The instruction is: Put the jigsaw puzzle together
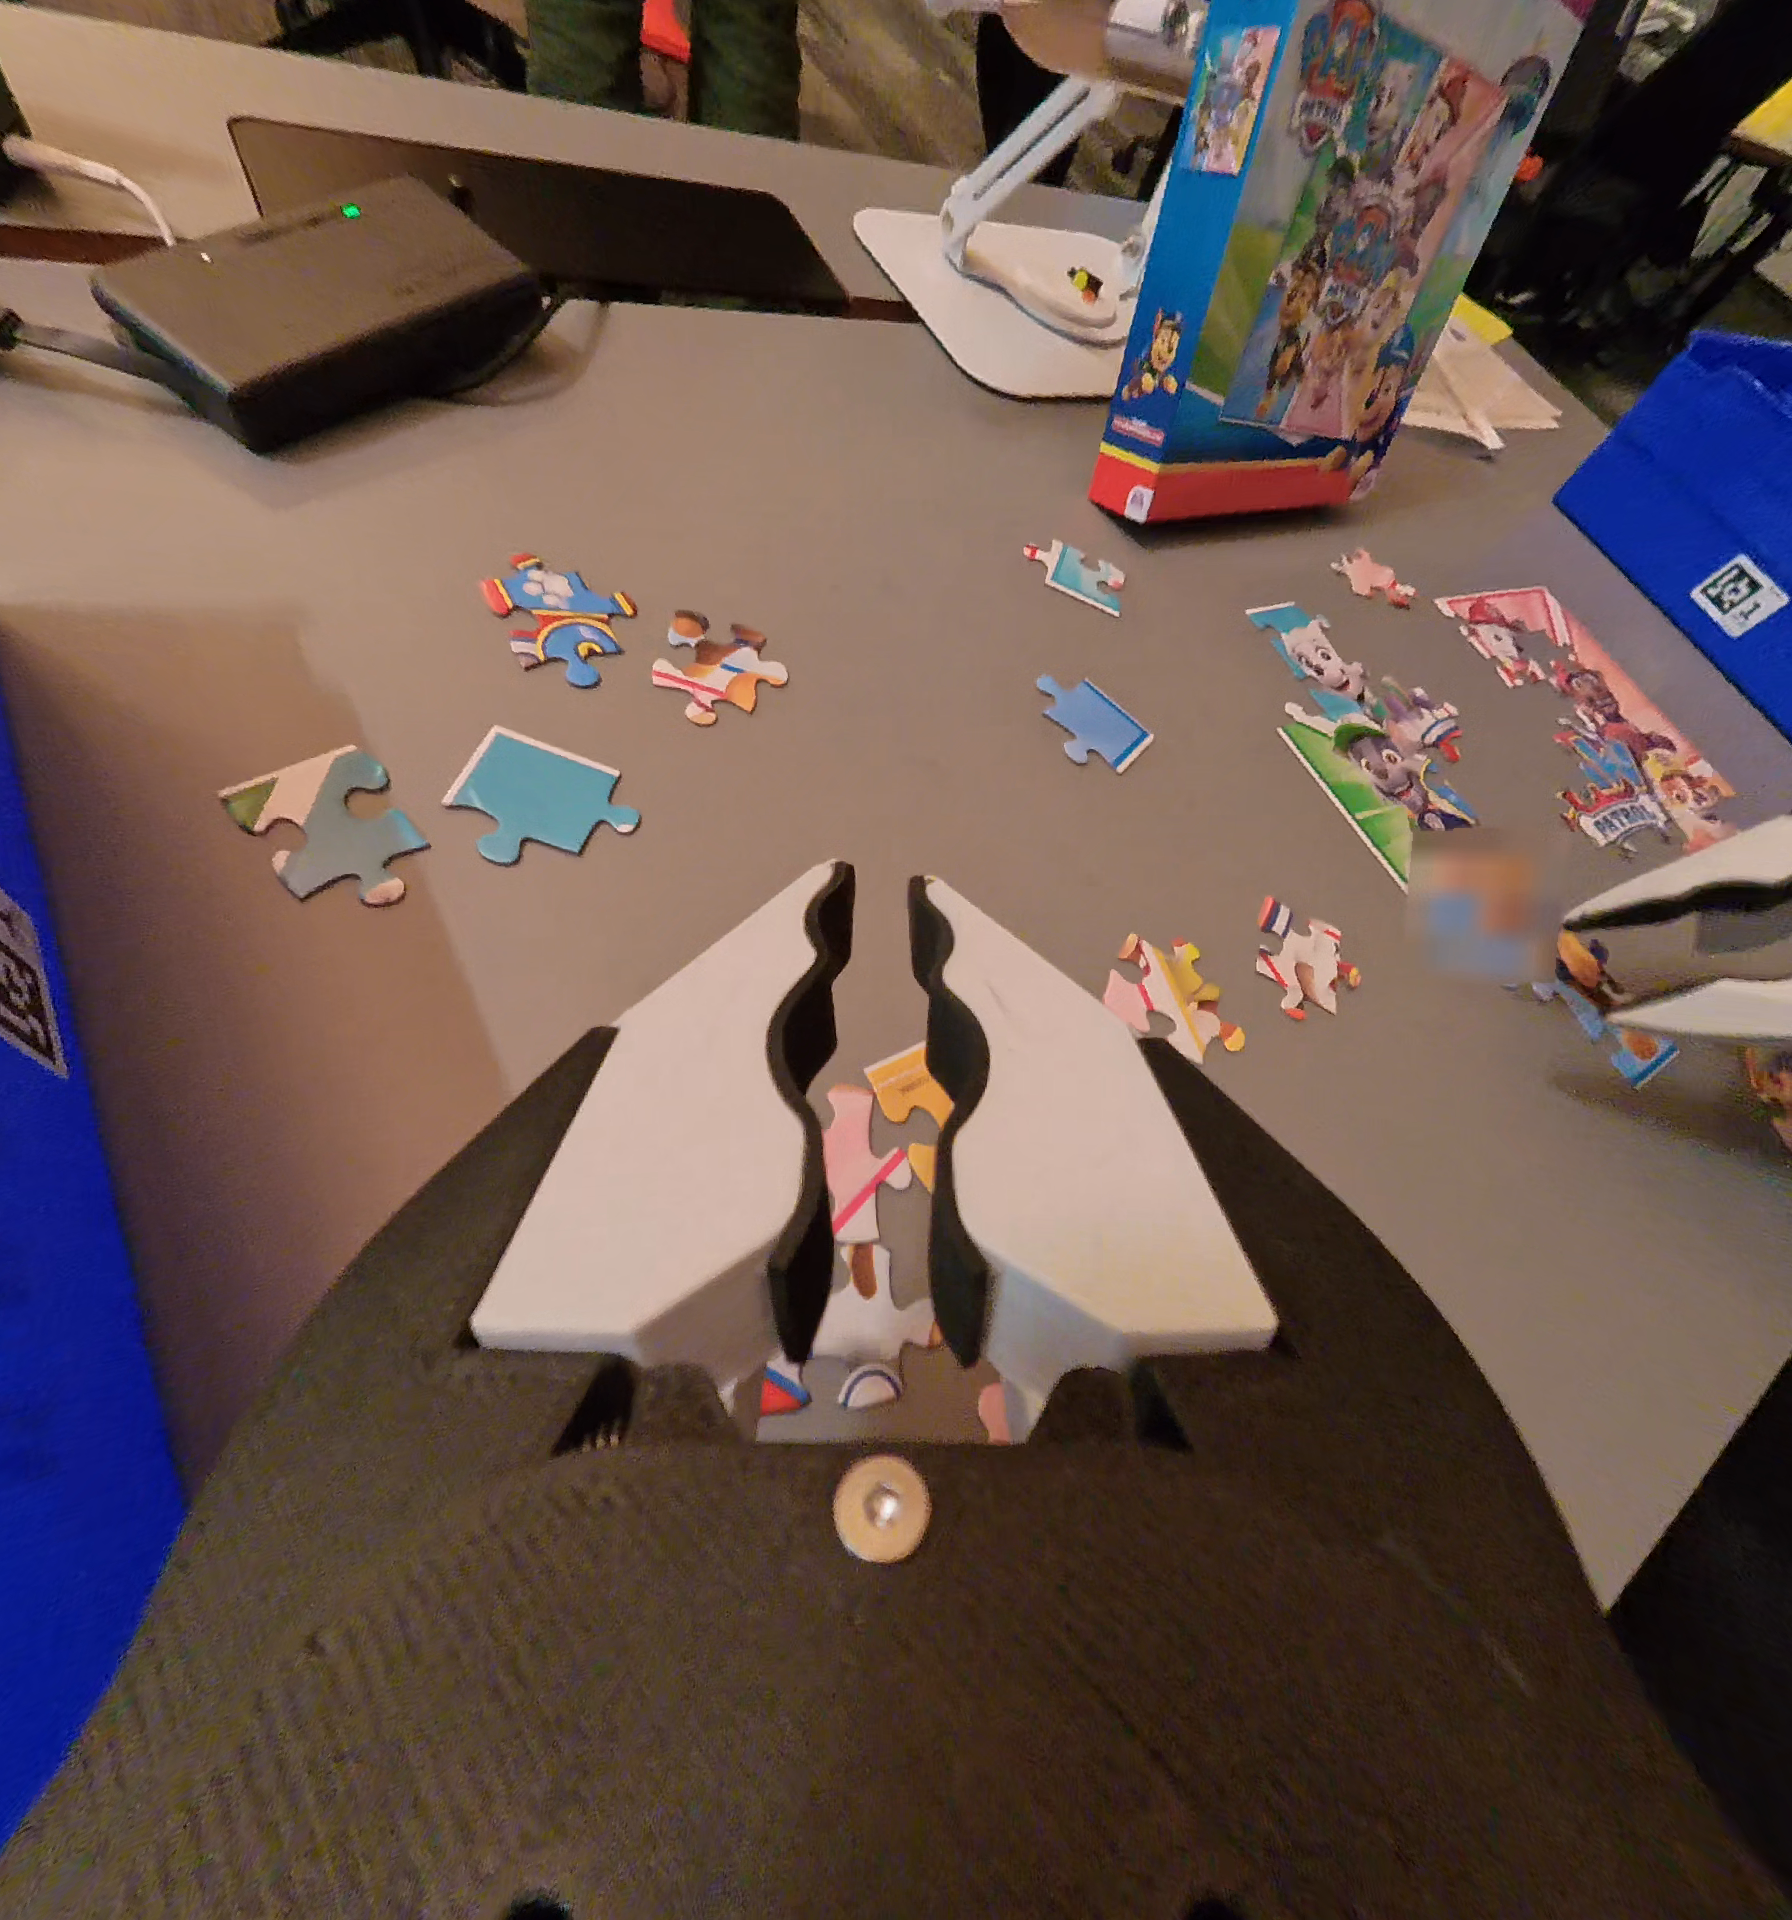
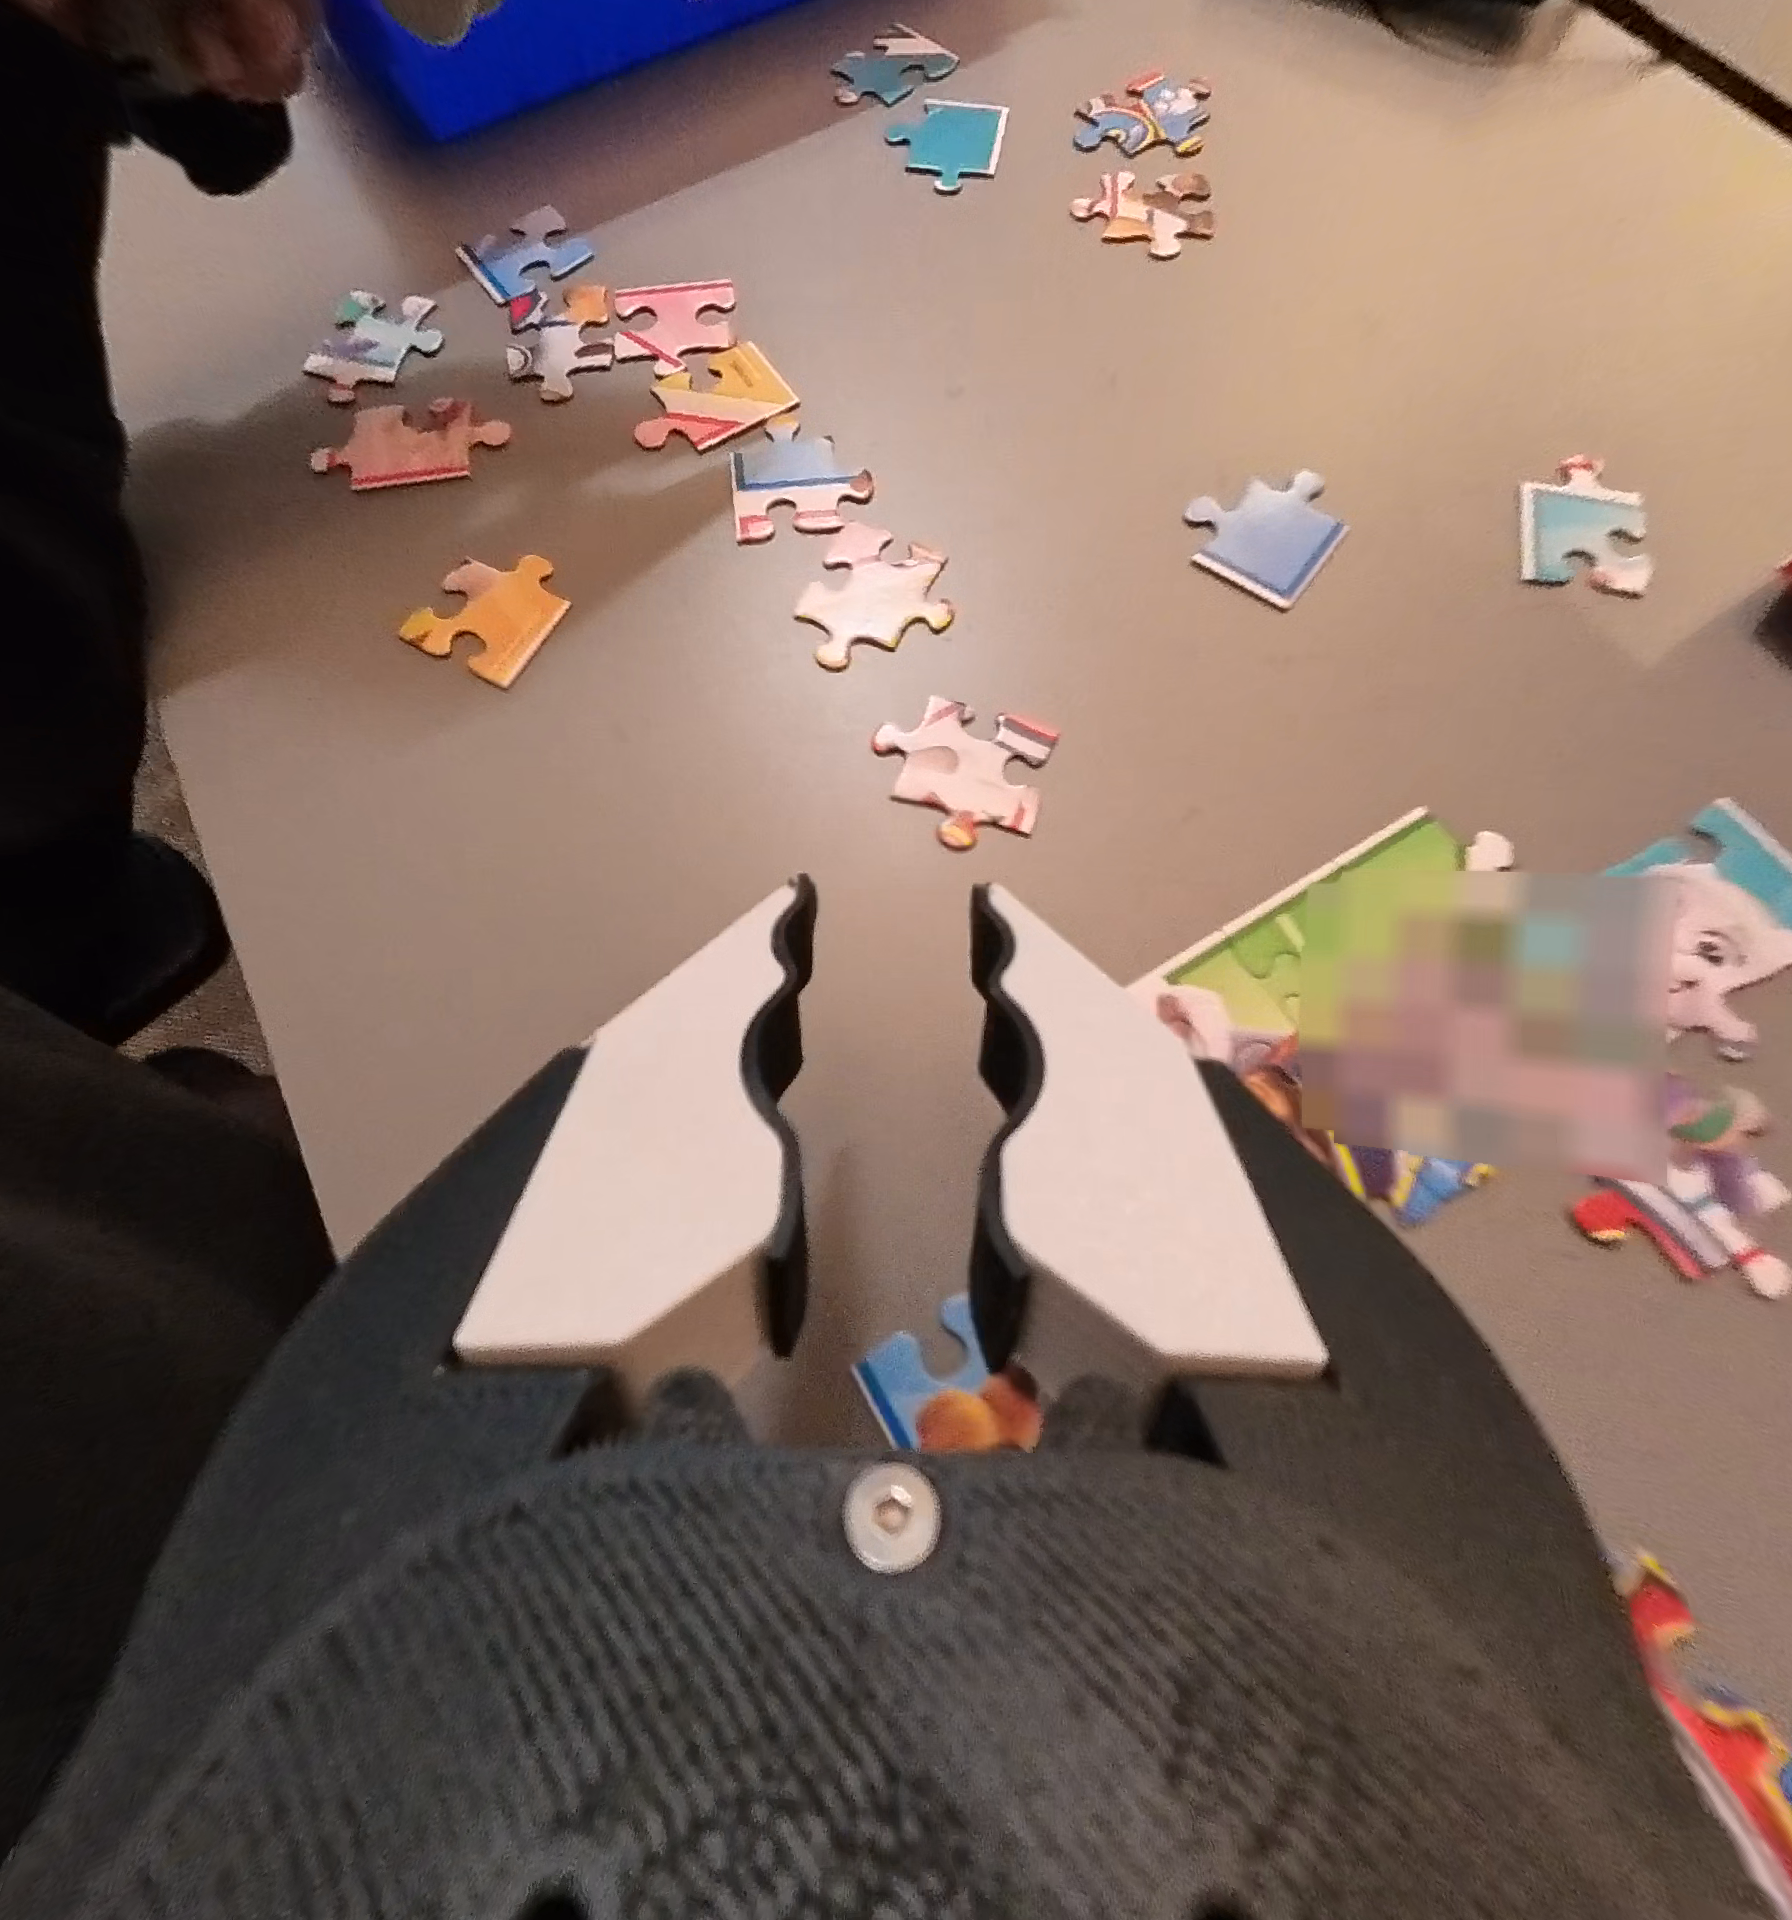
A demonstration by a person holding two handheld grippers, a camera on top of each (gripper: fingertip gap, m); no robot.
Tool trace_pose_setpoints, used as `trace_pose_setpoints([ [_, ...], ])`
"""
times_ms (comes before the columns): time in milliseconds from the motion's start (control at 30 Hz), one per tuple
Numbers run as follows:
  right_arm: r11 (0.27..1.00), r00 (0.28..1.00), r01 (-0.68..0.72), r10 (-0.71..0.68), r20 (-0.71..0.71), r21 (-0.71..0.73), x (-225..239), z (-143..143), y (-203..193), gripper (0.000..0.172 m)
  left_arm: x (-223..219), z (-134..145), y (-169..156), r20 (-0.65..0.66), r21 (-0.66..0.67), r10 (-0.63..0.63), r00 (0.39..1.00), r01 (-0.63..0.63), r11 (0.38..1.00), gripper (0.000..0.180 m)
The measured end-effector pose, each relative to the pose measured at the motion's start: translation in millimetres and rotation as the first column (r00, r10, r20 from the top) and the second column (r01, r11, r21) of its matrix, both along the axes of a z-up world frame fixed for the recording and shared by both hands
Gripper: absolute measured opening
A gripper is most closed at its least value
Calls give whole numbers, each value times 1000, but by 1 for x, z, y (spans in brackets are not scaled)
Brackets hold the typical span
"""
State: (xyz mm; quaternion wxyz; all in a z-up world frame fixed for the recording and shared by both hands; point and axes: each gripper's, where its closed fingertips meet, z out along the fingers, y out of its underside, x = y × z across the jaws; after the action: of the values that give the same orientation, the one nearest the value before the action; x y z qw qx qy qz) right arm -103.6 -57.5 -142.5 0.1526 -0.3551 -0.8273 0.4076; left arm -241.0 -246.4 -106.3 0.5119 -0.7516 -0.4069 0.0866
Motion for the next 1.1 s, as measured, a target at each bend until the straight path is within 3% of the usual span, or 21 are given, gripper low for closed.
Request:
trace_pose_setpoints([
  [200,1000,1000,19,-19,-3,-18,-9,-12,-2,32,-7,23,26,-48,118,-25,999,31,993,5],
  [400,994,994,99,-101,-51,-51,-6,-6,27,31,1,34,55,-108,53,-83,991,89,995,5],
  [667,957,966,222,-242,-92,-186,15,11,69,27,10,31,104,-91,32,-192,977,195,980,11],
  [833,952,950,267,-286,-123,-151,23,13,86,27,21,10,134,11,-56,-312,950,312,949,14],
  [967,945,943,280,-304,-138,-167,25,19,90,26,45,-24,150,168,-170,-445,880,471,866,16],
  [1100,942,942,286,-310,-129,-177,27,16,90,26,38,-49,157,208,-285,-427,880,472,835,18],
])
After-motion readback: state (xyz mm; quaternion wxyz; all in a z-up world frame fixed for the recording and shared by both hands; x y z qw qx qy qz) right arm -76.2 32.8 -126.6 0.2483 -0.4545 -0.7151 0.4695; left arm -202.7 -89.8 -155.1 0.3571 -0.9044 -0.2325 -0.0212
